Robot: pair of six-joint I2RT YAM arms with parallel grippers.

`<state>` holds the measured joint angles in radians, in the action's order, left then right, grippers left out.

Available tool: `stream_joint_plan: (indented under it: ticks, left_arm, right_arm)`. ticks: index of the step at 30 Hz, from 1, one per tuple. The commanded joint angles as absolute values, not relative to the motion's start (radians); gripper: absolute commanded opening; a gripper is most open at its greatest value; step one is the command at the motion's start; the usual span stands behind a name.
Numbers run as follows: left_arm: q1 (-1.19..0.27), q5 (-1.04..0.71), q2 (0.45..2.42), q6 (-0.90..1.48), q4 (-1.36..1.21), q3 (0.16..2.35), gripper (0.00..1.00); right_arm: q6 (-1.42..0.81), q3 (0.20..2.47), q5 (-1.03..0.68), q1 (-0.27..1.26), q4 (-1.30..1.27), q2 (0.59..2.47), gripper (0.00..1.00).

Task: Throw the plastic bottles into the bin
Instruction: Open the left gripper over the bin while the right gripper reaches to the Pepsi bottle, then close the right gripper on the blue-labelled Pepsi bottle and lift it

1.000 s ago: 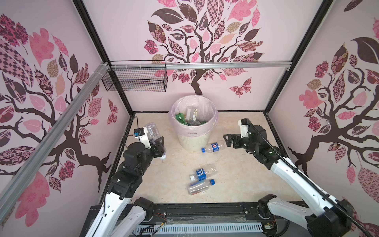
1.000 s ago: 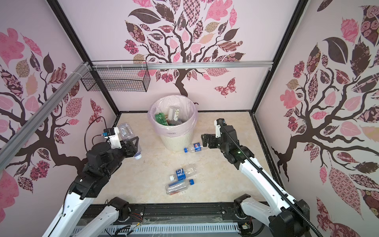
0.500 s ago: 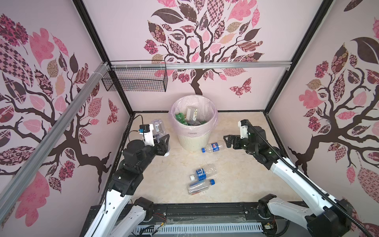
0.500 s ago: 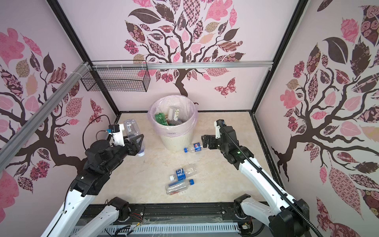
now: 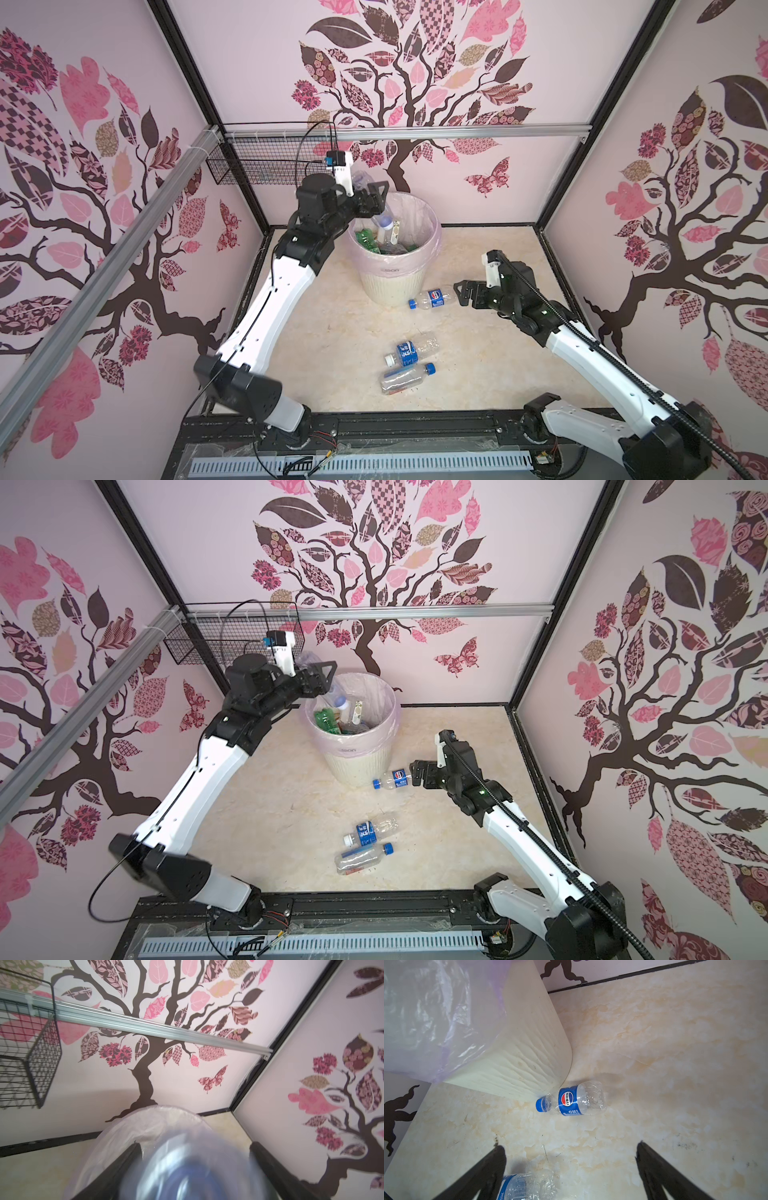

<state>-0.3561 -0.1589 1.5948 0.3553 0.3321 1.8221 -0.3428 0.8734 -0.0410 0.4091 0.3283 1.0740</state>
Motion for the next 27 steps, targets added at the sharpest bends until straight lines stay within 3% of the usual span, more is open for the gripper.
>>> stream_joint_plan:
  ticks: [1, 8, 12, 21, 27]
  left_arm:
    - [-0.333, -0.2, 1.688, 0.383, 0.556, 1.979, 0.87]
    - [-0.28, -0.14, 1.435, 0.38, 0.449, 1.651, 0.91]
    - [-0.211, -0.133, 1.276, 0.363, 0.497, 1.516, 0.92]
    - [-0.205, 0.083, 0.948, 0.279, 0.617, 1.16, 0.94]
    - [-0.205, 0.108, 0.789, 0.285, 0.689, 0.995, 0.95]
  right_arm:
    - [-0.365, 0.9, -0.007, 0.41, 0.403, 1.064, 1.0]
    - [-0.381, 0.908, -0.015, 0.409, 0.402, 1.118, 1.0]
    - [-0.422, 0.941, -0.046, 0.41, 0.376, 1.211, 1.0]
    - [-0.597, 0.957, -0.129, 0.41, 0.277, 1.428, 0.93]
    - [-0.703, 0.95, -0.186, 0.408, 0.208, 1.531, 0.9]
